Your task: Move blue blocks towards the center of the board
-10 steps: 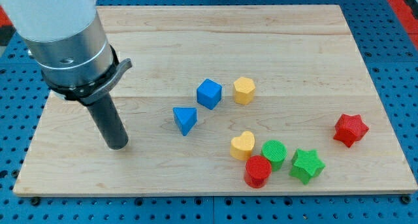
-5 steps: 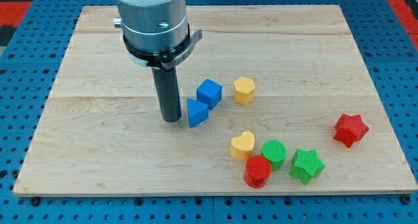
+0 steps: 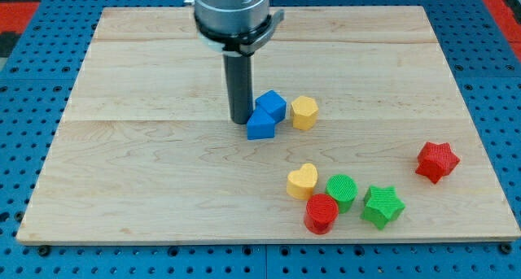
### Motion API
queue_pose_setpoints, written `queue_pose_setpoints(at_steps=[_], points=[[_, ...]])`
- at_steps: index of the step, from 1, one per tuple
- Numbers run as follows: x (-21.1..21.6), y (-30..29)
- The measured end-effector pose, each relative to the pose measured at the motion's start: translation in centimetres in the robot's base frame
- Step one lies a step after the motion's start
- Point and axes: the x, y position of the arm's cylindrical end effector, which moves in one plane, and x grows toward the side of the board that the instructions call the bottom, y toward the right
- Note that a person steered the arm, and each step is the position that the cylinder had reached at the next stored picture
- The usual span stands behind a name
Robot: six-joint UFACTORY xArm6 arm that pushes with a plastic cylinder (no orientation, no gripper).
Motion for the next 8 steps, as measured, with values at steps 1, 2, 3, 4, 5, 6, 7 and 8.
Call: queue_pose_setpoints(at_steps=[1,2,3,4,5,6,7,8], points=[[0.2,-3.1],[4.3,-3.8],[12.1,-3.4],[8.5,0.3],[3.7,0.3],[-0.8,0.9],[-4.1,3.4],[-5.0,7.2]])
